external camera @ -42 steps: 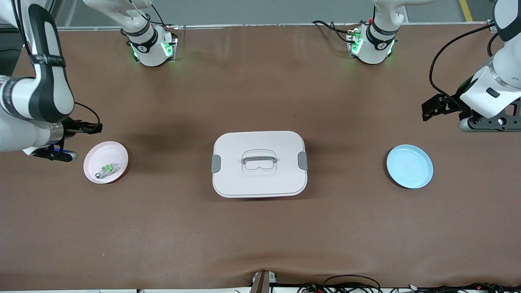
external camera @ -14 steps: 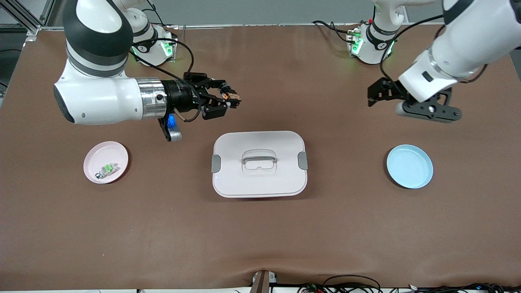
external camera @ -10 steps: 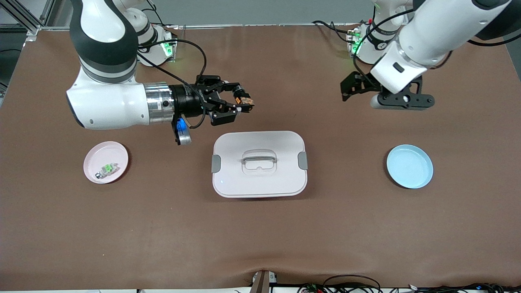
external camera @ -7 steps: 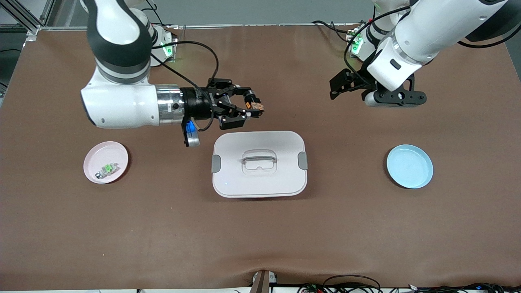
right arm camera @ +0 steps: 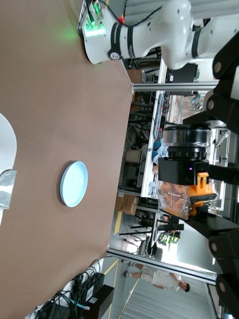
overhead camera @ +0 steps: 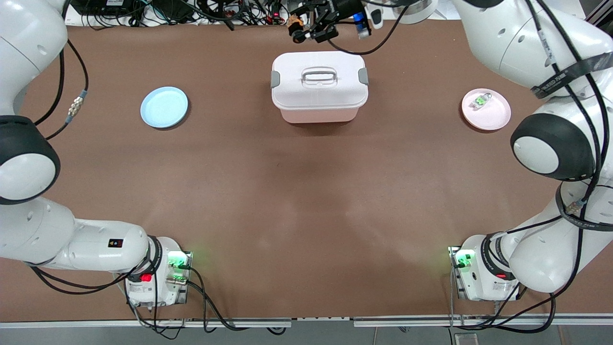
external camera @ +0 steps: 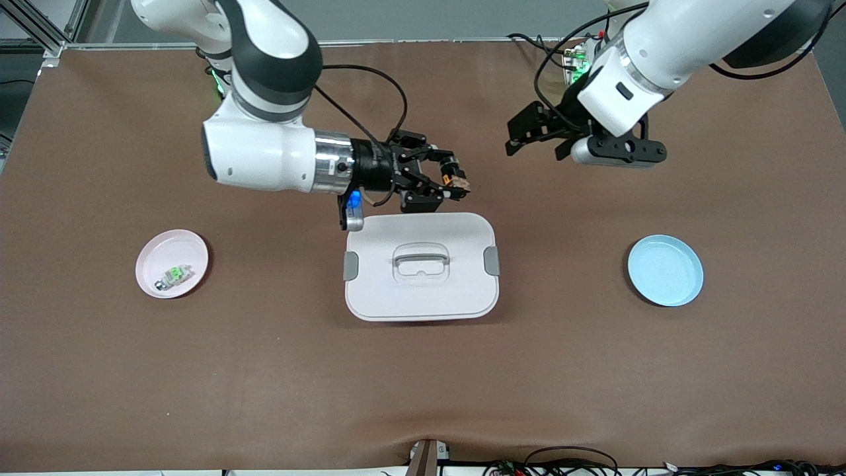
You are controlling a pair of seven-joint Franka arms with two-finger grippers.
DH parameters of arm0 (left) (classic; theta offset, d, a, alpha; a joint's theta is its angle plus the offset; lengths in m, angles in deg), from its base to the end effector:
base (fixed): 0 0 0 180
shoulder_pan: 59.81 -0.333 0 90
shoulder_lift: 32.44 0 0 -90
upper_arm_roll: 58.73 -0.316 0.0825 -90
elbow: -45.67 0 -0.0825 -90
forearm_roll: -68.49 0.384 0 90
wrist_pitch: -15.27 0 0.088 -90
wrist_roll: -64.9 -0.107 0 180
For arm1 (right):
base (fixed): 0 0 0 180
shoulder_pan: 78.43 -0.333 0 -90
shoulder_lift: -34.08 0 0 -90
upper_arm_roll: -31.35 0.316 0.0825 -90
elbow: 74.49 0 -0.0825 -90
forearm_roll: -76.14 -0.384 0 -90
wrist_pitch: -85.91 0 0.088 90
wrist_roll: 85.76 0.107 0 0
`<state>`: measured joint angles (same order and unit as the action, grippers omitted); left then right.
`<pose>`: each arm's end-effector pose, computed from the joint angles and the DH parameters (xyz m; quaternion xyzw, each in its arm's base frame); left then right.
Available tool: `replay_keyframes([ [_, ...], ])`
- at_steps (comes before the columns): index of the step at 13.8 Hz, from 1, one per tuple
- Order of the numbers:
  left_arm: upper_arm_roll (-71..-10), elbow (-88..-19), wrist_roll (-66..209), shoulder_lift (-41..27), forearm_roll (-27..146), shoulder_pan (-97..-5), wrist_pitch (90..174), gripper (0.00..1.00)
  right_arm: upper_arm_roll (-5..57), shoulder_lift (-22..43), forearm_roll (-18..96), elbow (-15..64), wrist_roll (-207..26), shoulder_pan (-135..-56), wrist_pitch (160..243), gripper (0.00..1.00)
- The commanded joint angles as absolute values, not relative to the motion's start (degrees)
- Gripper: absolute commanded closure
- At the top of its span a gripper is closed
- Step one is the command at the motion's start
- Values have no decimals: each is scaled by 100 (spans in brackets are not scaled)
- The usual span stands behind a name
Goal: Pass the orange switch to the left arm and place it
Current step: 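Carry the switch above the box toward the left gripper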
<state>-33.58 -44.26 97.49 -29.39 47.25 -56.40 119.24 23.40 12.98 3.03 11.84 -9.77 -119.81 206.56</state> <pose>0.5095 -0.3035 0.6275 0.9744 0.0624 -0.0154 0.2155 0.5516 0.4366 0.5095 -0.6713 0.5143 0.3721 0.3826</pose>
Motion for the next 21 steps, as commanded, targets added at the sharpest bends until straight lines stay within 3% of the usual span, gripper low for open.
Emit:
replay_keyframes([
  [1,-3316,-4362,9803,-2857,4503,-5604,12091,0,2283,1184,143,1042,-754,-12254,21026,76],
  [9,-3272,-4837,8749,-2831,4442,-5551,12311,0,2283,1140,152,1033,-736,-12387,21133,75],
  [15,-3272,-5241,8740,-2831,4116,-5498,13215,0,2283,1140,152,1033,-736,-12387,21124,75],
  [17,-3272,-5320,8740,-2822,4020,-5498,13313,8,2283,1140,152,1041,-736,-12387,21116,75],
  [21,-3272,-5320,8766,-2822,3835,-5489,13357,10,2283,1140,152,1042,-736,-12387,21116,75],
])
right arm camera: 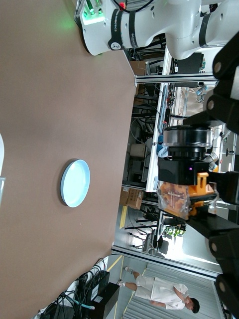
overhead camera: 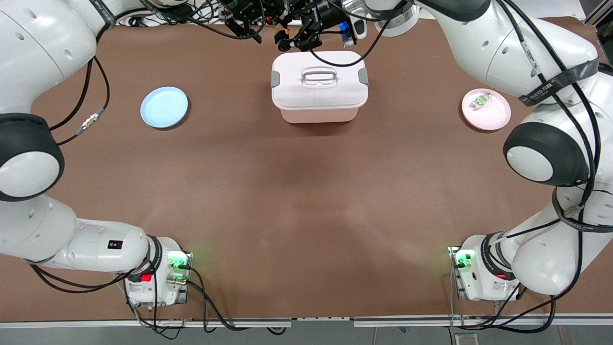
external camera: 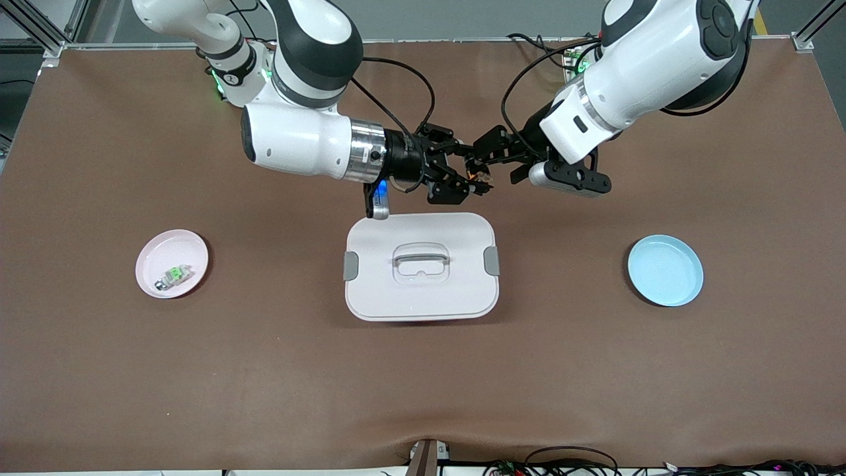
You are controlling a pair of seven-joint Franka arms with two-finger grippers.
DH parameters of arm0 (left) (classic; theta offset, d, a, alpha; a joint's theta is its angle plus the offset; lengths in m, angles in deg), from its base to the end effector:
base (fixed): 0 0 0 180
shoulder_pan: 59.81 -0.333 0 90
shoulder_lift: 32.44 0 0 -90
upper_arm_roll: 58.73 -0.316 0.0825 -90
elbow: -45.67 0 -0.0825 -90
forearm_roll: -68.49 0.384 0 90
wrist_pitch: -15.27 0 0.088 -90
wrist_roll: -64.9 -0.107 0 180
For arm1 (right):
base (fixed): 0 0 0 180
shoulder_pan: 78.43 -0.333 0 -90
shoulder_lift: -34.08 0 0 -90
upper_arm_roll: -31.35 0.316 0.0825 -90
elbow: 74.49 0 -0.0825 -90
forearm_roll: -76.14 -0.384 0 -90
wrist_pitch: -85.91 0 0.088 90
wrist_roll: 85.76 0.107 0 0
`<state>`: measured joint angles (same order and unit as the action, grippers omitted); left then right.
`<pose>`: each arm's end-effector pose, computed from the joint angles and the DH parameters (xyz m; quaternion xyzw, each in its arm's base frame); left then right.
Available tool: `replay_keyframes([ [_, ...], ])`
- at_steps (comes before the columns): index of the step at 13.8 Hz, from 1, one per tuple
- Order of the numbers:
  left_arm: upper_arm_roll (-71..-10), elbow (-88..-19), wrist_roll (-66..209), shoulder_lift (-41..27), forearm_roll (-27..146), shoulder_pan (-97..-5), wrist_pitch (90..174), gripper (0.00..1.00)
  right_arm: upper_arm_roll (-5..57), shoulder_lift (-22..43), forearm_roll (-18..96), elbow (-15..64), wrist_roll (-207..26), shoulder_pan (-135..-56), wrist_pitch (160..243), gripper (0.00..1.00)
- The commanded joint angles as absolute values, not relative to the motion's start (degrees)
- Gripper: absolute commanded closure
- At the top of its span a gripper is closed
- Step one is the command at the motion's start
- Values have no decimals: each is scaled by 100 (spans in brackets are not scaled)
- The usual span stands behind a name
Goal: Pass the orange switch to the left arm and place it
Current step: 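Grasp the switch with the left gripper and open the right gripper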
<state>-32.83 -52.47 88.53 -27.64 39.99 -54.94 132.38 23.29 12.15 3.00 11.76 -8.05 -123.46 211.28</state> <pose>0.5176 -0.3279 0.5657 0.9604 0.0265 -0.0052 0.2774 0.5349 0.4663 0.5025 -0.6678 0.5254 0.3632 0.3822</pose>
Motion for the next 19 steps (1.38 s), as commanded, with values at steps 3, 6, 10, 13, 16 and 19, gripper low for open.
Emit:
replay_keyframes([
  [3,-3272,-5390,8766,-2778,3800,-5401,13603,14,2283,1140,152,1042,-736,-12378,21107,75],
  [6,-3272,-5434,8775,-2760,3800,-5366,13621,22,2283,1140,152,1042,-736,-12378,21098,75],
  [10,-3263,-5443,8845,-2760,3800,-5305,13621,35,2283,1140,152,1050,-736,-12378,21098,75],
  [13,-3272,-5435,8924,-2717,3808,-5278,13621,56,2283,1140,152,1059,-736,-12378,21081,75],
  [16,-3272,-5435,8933,-2725,3808,-5278,13621,79,2283,1140,152,1059,-736,-12369,21080,75],
  [19,-3263,-5435,8915,-2725,3835,-5287,13612,98,2283,1140,152,1059,-736,-12369,21072,75],
])
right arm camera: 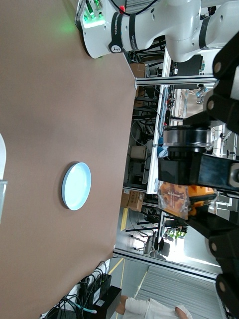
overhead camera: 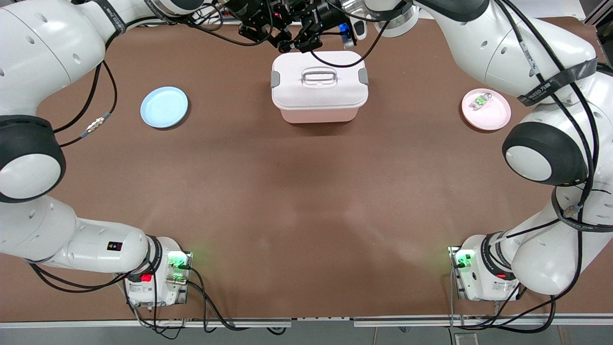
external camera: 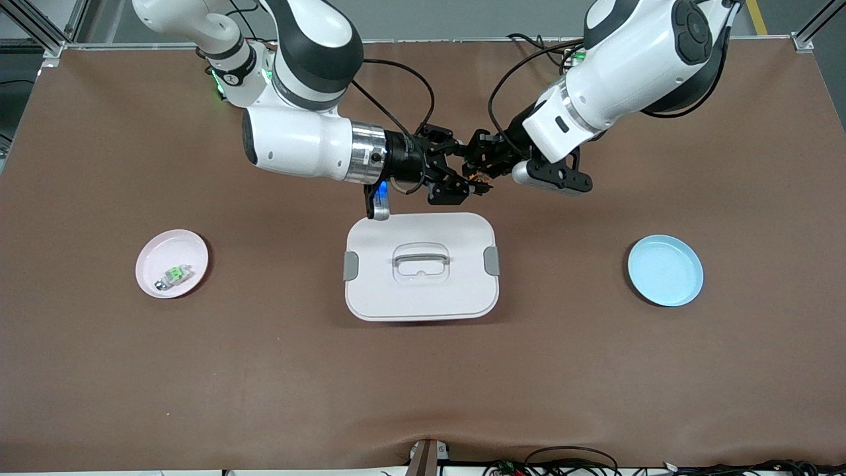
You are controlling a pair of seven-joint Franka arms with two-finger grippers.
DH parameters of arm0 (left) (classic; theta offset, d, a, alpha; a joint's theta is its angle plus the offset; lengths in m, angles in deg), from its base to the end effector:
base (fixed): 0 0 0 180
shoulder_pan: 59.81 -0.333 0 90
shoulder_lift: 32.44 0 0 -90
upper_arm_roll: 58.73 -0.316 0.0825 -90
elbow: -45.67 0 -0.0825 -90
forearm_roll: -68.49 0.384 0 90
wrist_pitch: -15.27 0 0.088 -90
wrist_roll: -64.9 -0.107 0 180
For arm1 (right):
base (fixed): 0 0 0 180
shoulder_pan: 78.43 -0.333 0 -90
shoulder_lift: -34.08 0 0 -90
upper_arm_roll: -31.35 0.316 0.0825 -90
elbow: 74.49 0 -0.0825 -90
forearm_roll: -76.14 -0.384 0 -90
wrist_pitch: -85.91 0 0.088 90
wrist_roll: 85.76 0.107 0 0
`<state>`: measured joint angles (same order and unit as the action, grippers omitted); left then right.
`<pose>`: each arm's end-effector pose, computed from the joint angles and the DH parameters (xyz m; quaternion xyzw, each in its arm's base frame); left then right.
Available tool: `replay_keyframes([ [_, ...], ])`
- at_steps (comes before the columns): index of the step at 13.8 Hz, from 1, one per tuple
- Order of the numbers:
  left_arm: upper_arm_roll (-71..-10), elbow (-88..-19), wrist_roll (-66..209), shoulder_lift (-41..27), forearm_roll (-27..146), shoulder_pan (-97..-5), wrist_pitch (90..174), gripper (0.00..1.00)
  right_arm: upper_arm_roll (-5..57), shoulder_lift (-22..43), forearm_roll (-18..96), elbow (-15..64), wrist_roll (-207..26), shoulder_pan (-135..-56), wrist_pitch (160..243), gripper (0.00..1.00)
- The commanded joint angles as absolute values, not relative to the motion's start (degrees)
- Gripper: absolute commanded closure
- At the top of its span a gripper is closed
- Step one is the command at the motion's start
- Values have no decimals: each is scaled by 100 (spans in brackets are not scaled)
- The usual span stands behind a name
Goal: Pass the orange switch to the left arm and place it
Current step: 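Grasp the switch with the left gripper and open the right gripper, then carry the switch to the blue plate while the right gripper withdraws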
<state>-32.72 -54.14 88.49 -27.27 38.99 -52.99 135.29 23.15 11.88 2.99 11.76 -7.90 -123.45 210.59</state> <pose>0.5093 -0.3456 0.5527 0.9582 0.0226 -0.0064 0.2853 0.5351 0.4665 0.4989 -0.6684 0.5258 0.3671 0.3769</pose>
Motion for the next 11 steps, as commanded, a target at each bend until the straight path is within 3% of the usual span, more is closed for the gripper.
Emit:
replay_keyframes([
  [1,-3272,-5435,8898,-2734,3861,-5296,13586,100,2283,1140,152,1059,-736,-12369,21072,74],
  [2,-3263,-5435,8880,-2734,3896,-5313,13560,100,2274,1140,152,1059,-736,-12369,21072,74],
  [3,-3272,-5435,8854,-2743,3905,-5340,13542,100,2283,1140,152,1059,-736,-12369,21072,64],
  [5,-3289,-5435,8845,-2752,3914,-5375,13481,100,2283,1140,152,1059,-605,-12343,21063,34],
  [6,-3315,-5426,8845,-2743,3923,-5375,13419,100,2283,1140,152,1059,-526,-12334,21063,9],
  [7,-3324,-5426,8845,-2743,4071,-5384,13401,100,2283,1140,152,1059,-490,-12325,21063,0],
  [11,-3360,-5408,8863,-2734,4371,-5532,13392,100,2283,1140,152,1050,-455,-12308,21063,0],
])
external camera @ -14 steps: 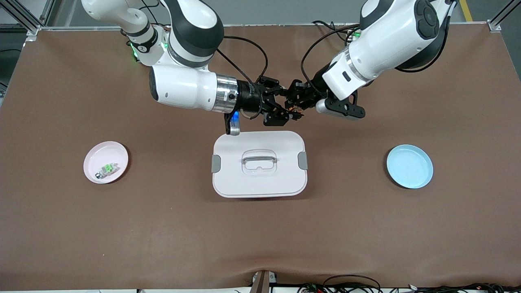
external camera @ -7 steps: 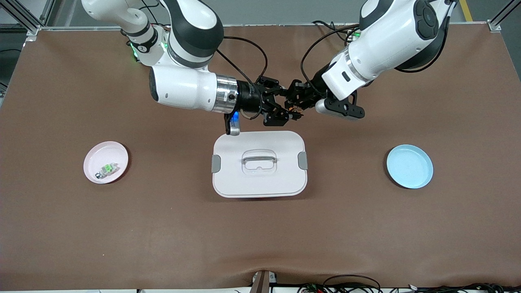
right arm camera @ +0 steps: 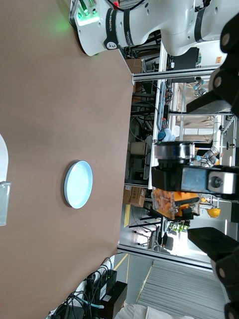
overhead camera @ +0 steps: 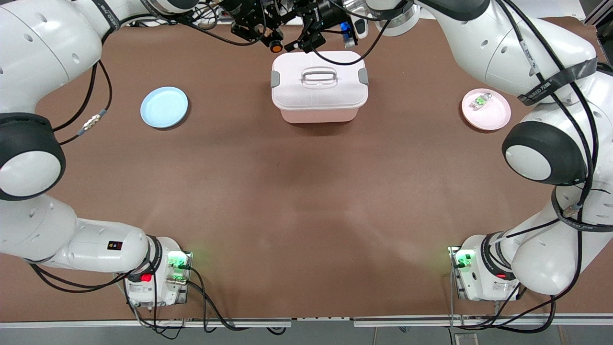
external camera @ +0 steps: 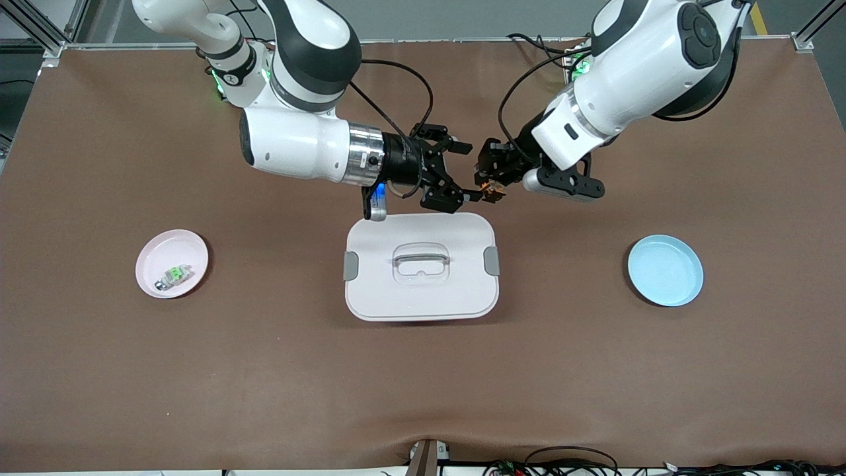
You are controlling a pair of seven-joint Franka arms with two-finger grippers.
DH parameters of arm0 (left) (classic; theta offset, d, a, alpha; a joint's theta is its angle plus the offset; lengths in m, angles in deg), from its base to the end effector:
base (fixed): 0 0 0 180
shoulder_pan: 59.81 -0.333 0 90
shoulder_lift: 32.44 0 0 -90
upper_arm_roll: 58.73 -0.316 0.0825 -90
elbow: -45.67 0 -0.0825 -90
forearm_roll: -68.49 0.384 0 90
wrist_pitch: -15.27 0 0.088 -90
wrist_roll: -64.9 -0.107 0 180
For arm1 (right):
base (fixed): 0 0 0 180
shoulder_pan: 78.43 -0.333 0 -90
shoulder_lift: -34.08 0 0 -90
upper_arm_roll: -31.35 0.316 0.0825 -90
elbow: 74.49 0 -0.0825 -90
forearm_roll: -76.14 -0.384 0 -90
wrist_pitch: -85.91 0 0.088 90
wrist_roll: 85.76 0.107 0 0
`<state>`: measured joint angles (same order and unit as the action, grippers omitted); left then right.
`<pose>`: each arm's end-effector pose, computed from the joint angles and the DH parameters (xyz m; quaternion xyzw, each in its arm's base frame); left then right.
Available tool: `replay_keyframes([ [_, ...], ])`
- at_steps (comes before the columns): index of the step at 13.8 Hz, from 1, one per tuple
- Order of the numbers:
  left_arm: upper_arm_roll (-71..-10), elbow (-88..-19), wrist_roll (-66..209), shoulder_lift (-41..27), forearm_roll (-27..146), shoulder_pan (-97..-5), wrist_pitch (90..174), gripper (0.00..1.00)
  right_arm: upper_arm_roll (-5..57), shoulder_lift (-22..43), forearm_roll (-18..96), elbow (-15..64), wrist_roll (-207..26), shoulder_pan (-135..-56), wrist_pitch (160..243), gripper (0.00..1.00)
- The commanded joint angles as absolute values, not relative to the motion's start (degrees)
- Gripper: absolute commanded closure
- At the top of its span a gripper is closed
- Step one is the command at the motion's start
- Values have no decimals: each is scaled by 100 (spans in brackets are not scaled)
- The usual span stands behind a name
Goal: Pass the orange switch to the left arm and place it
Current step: 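Carry the switch to the blue plate while the right gripper withdraws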
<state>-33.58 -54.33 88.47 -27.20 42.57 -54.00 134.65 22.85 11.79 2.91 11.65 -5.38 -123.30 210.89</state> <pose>0.5202 -0.3268 0.5474 0.9659 0.0252 0.0053 0.2575 0.5393 0.4627 0.4991 -0.6540 0.5439 0.3717 0.3719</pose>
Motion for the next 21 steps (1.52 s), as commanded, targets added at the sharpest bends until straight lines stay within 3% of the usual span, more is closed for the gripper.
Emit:
replay_keyframes([
  [1,-3360,-5408,8854,-2734,4440,-5620,13358,100,2283,1149,161,1050,-455,-12308,21054,0],
  [7,-3368,-5408,7943,-2638,5179,-6515,12656,100,2230,1280,458,1173,-481,-12273,20739,0],
  [12,-3368,-5435,6702,-2252,6144,-7176,12434,100,2230,2114,1670,1980,-980,-12237,20395,0],
  [15,-3368,-5452,6008,-1970,6567,-7273,12391,100,2247,2694,3031,2613,-1367,-12264,20282,0],
  [21,-3368,-5426,4698,-1390,8007,-7388,12355,100,2248,3081,5608,2868,-2351,-12264,19288,0],
])
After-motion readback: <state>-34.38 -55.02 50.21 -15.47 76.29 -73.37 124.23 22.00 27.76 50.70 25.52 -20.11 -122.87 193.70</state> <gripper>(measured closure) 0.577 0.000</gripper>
